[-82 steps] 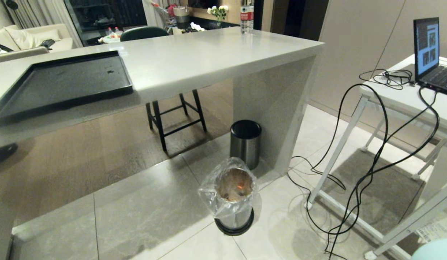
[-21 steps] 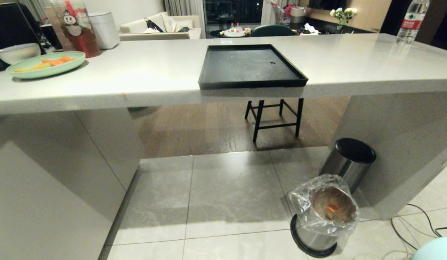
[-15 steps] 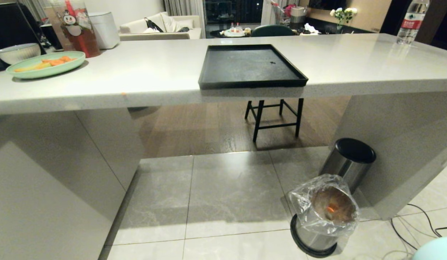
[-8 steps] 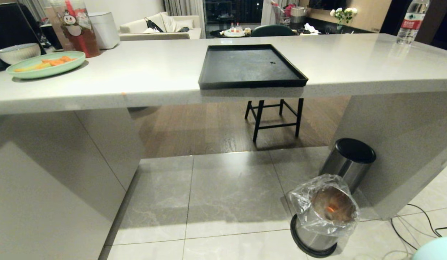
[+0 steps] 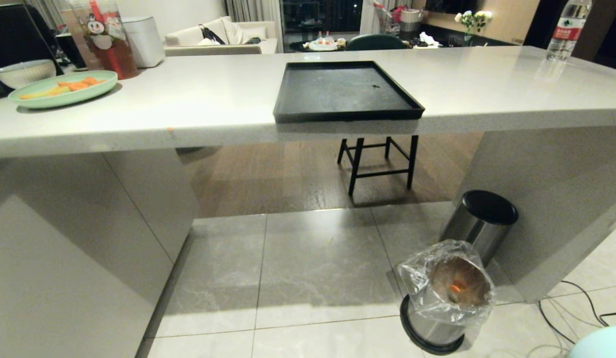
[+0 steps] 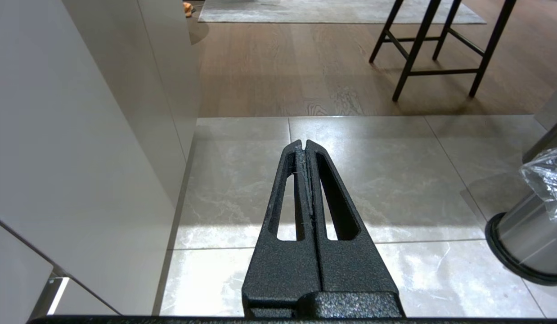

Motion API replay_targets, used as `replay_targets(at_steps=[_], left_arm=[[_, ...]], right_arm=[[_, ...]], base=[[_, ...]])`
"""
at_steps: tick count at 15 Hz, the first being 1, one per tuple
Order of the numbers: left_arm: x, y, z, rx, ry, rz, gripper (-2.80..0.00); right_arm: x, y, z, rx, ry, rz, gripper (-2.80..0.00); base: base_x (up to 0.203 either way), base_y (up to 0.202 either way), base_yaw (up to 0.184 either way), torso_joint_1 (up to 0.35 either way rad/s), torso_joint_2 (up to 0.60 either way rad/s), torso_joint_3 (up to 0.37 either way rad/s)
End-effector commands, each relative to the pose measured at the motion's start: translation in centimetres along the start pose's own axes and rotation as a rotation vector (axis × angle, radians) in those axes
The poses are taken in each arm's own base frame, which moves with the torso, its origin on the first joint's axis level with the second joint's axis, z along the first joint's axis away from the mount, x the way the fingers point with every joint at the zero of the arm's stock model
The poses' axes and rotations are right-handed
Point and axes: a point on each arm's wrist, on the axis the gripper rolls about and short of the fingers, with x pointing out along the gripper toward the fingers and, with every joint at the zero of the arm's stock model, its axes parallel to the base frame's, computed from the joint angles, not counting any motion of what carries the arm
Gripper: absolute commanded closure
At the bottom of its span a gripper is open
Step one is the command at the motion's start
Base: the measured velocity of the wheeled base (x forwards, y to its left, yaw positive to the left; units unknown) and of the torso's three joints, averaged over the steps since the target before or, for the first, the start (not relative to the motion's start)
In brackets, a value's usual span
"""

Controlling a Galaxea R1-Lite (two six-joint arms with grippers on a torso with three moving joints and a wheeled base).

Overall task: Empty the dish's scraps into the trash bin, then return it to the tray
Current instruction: Put the bowl back to the table

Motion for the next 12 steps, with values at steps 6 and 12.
replay_targets(at_steps=[6,12], left_arm=[[0.01,0.0,0.01,-0.001,0.0,0.0,0.0],[0.01,0.0,0.01,-0.001,0.0,0.0,0.0]], right_arm=[[0.01,0.0,0.04,-0.021,-0.002,-0.001,0.0],[0.01,0.0,-0.01,-0.029,0.002,0.0,0.0]], base=[[0.0,0.0,0.0,-0.001,-0.04,-0.043],[0.0,0.0,0.0,0.003,-0.38,-0.38]])
